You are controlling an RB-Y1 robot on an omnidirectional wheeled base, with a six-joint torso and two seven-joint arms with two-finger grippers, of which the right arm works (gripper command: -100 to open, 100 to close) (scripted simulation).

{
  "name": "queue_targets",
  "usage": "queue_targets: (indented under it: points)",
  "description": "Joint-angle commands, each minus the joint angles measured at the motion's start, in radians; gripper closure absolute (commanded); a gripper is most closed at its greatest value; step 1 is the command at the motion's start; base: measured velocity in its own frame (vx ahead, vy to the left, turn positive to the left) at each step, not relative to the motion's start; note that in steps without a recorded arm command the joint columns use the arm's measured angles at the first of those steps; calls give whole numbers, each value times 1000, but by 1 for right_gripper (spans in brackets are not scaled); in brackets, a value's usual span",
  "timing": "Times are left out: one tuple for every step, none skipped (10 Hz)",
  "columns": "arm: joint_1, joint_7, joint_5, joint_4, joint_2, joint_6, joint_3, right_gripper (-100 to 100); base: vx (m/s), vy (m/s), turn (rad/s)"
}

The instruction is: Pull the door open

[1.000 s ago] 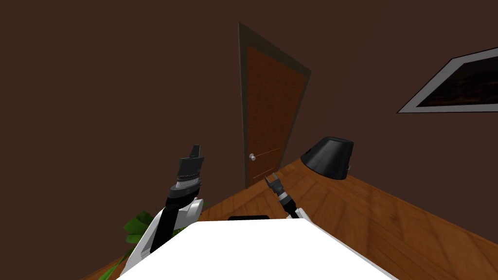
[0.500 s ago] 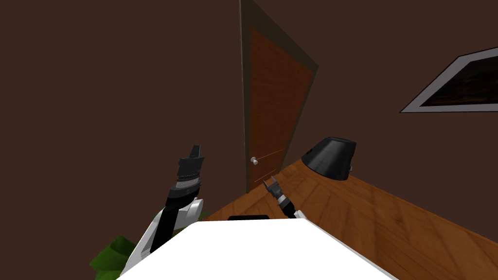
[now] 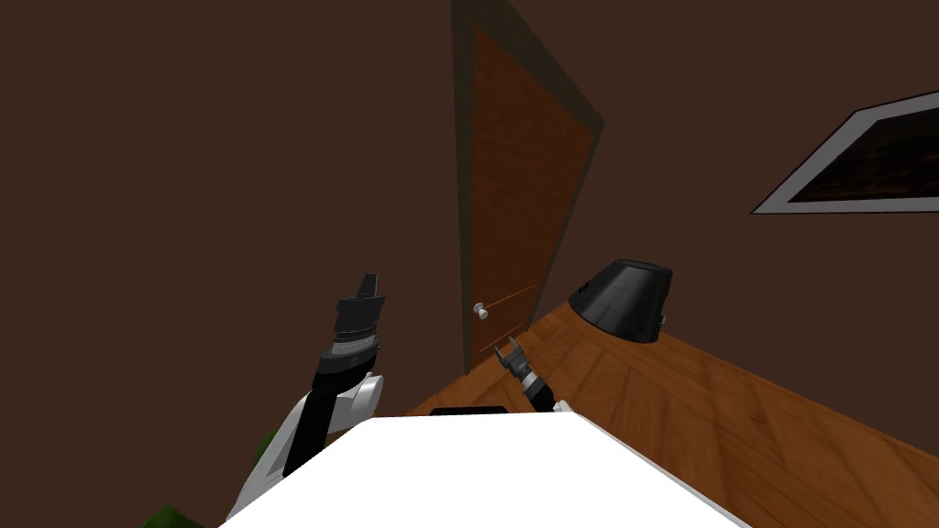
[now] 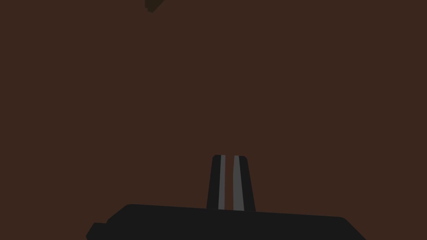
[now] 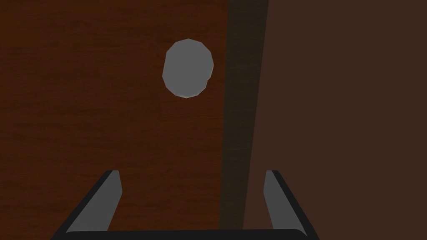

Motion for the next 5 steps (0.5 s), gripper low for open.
queue_targets:
  points:
    - [-10, 18, 16, 31, 2, -7, -2, -100, 186, 14, -54]
    - [-14, 27, 23, 46, 4, -12, -3, -100, 191, 18, -64]
    - [-12, 19, 17, 36, 1, -9, -3, -100, 89, 9, -10]
    - [-22, 24, 2, 64, -13, -18, -25, -100, -39, 43, 251]
    - [-30, 26, -11, 85, -25, -25, -44, -100, -89, 79, 320]
